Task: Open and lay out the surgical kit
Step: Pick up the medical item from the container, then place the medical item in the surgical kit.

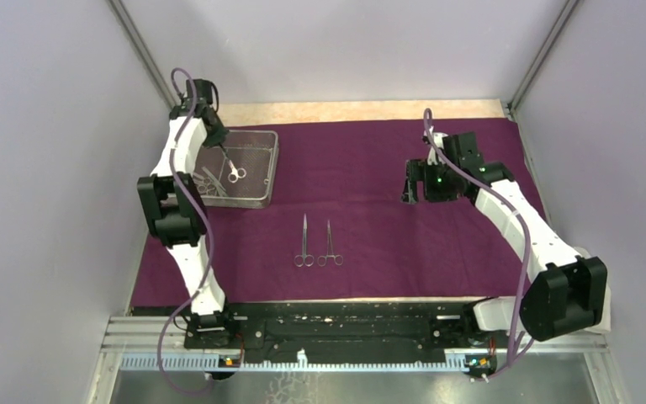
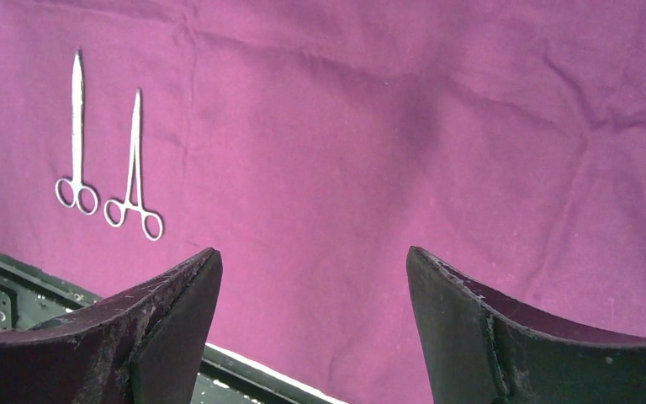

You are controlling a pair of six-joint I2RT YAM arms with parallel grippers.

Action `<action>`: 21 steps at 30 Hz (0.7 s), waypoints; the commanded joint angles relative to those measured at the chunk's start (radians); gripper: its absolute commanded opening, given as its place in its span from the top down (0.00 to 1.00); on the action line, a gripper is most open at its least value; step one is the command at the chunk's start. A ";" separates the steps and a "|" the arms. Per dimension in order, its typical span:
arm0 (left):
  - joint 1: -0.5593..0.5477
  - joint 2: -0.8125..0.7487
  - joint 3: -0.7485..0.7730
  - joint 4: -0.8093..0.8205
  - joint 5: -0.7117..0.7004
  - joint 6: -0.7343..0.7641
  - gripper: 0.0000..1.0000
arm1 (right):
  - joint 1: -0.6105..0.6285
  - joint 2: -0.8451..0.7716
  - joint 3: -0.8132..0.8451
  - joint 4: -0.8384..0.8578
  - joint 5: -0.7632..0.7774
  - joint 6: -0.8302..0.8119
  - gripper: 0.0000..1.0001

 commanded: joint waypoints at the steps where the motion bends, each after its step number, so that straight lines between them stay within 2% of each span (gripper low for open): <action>1: -0.024 -0.137 0.019 -0.026 0.042 0.022 1.00 | 0.031 -0.080 -0.010 0.035 0.006 0.018 0.19; 5: -0.072 -0.190 0.043 -0.096 0.057 -0.005 1.00 | 0.042 -0.114 -0.005 0.020 0.013 0.043 0.18; 9: -0.202 -0.235 0.053 -0.155 0.054 -0.019 1.00 | 0.045 -0.156 0.000 0.026 0.022 0.061 0.16; 15: -0.461 -0.286 -0.026 -0.186 0.048 -0.115 1.00 | 0.044 -0.212 0.027 0.006 0.072 0.047 0.15; 21: -0.760 -0.286 -0.208 -0.089 0.046 -0.254 1.00 | 0.051 -0.270 0.078 -0.091 0.165 0.084 0.13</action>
